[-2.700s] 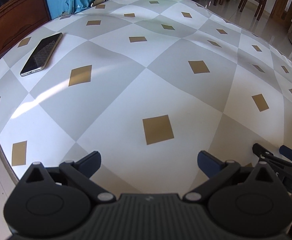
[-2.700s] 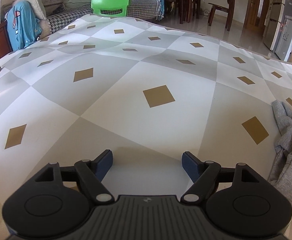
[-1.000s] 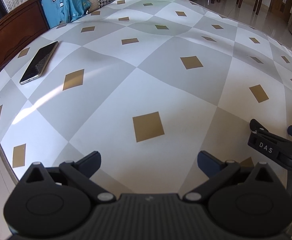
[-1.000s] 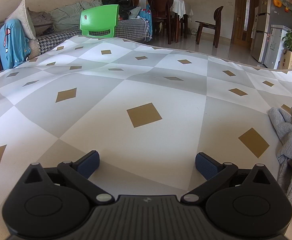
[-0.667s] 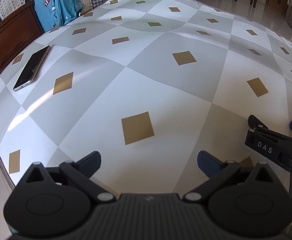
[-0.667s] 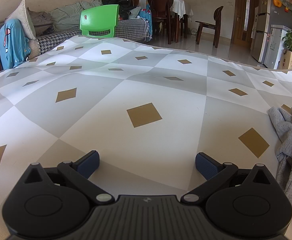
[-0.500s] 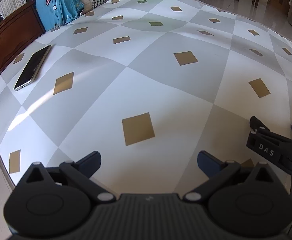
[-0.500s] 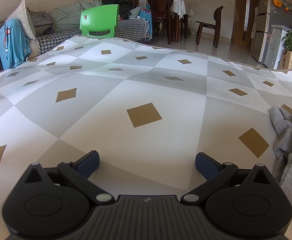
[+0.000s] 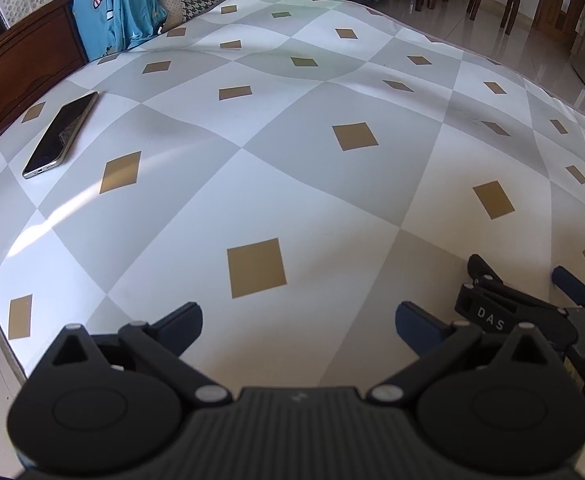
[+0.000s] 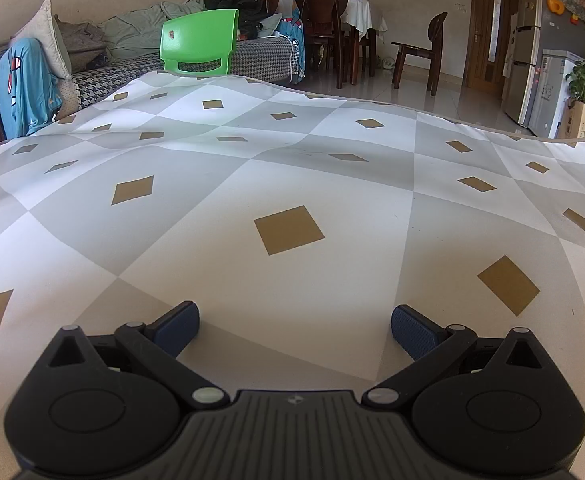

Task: Fold clothes

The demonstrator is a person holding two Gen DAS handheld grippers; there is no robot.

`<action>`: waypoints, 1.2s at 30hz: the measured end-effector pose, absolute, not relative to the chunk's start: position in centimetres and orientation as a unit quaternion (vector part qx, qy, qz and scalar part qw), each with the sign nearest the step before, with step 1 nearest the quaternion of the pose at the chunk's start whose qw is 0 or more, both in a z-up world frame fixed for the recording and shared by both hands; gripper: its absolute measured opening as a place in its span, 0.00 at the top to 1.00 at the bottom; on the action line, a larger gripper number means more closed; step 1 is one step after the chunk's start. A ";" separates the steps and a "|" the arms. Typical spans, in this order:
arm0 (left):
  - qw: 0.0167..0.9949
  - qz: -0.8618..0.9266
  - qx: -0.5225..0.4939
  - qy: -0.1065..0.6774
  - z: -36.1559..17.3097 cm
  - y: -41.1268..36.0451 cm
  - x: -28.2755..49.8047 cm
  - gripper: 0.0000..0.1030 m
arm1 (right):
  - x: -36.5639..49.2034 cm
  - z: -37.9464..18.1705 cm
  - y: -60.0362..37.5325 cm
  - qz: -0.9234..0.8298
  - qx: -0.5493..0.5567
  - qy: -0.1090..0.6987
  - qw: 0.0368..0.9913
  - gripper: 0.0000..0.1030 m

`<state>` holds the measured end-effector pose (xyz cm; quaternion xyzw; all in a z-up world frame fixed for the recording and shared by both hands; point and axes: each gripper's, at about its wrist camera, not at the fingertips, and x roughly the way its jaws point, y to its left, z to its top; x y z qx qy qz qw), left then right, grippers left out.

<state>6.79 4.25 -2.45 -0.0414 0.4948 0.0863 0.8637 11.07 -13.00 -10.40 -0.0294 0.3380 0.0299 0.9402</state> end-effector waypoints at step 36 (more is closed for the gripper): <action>0.866 0.099 0.002 0.490 -3.7 2.2 7.4 0.00 | 11.1 -10.4 -13.0 0.030 -0.029 0.338 0.940 0.00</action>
